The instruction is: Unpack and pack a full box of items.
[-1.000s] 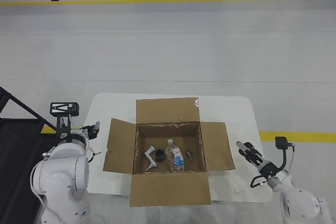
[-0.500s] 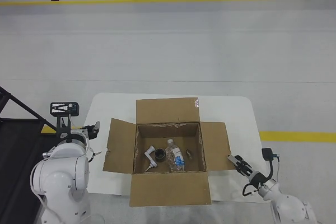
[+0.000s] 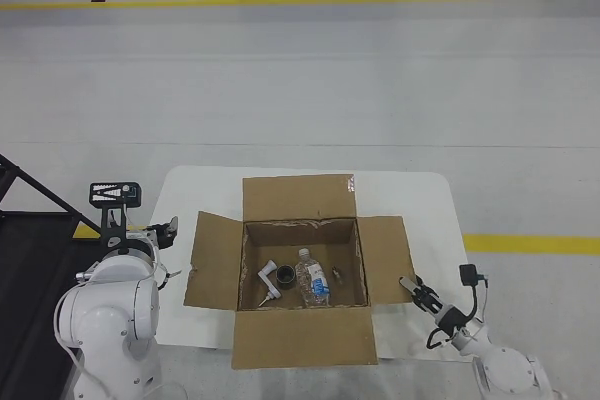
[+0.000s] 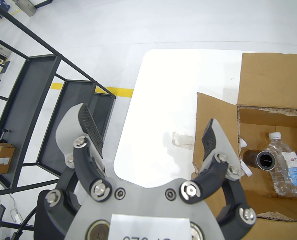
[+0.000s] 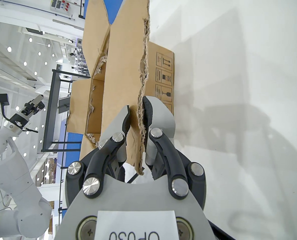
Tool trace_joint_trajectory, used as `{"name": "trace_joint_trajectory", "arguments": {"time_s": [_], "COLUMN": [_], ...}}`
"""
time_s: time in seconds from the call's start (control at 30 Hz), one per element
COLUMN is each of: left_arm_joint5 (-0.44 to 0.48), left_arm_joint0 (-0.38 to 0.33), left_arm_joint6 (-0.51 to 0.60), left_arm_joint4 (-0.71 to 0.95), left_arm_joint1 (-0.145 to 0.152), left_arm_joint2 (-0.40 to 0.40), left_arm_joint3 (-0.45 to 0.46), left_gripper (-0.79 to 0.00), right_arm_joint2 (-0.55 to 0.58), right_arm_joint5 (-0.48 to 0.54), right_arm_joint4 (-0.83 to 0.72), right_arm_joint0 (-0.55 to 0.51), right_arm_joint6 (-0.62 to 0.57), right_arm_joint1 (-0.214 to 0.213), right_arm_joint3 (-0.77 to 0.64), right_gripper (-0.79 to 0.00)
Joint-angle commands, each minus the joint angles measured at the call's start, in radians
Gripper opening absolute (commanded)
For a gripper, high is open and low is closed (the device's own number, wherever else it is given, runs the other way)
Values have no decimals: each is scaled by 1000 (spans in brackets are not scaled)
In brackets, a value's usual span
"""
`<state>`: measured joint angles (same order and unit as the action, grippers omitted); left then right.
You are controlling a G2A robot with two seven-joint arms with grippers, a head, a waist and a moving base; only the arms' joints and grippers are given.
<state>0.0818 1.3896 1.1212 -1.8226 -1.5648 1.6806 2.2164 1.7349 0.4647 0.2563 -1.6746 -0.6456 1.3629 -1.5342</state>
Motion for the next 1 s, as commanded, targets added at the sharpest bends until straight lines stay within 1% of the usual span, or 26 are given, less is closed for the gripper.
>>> {"name": "trace_joint_trajectory", "arguments": {"time_s": [0.0, 0.2, 0.43, 0.53, 0.63, 0.67, 0.7, 0.73, 0.77, 0.8, 0.9, 0.97], "left_arm_joint5": [0, 0, 0, 0, 0, 0, 0, 0, 0, 0, 0, 0], "left_arm_joint0": [0, 0, 0, 0, 0, 0, 0, 0, 0, 0, 0, 0], "left_arm_joint6": [0, 0, 0, 0, 0, 0, 0, 0, 0, 0, 0, 0], "left_arm_joint4": [0, 0, 0, 0, 0, 0, 0, 0, 0, 0, 0, 0], "left_arm_joint1": [0, 0, 0, 0, 0, 0, 0, 0, 0, 0, 0, 0], "left_arm_joint2": [0, 0, 0, 0, 0, 0, 0, 0, 0, 0, 0, 0], "left_arm_joint3": [0, 0, 0, 0, 0, 0, 0, 0, 0, 0, 0, 0], "left_gripper": [0, 0, 0, 0, 0, 0, 0, 0, 0, 0, 0, 0], "right_arm_joint2": [3, 38, 120, 148, 158, 156, 154, 151, 148, 144, 131, 119], "right_arm_joint5": [14, 28, 31, 22, -13, -22, -27, -31, -33, -31, -36, -41], "right_arm_joint4": [-7, -78, -139, -136, -113, -118, -120, -121, -121, -118, -99, -83], "right_arm_joint0": [-9, -41, -94, -113, -118, -118, -119, -120, -122, -125, -134, -140], "right_arm_joint6": [4, 29, 21, 6, -15, -15, -15, -14, -15, -18, -21, -20], "right_arm_joint1": [-3, -12, -29, -36, -43, -44, -45, -46, -46, -47, -50, -52], "right_arm_joint3": [0, -3, -69, -105, -132, -141, -151, -162, -175, -190, -248, -290], "right_gripper": [-785, -785, -785, -785, -785, -677, -668, -597, -545, -511, -468, -425]}}
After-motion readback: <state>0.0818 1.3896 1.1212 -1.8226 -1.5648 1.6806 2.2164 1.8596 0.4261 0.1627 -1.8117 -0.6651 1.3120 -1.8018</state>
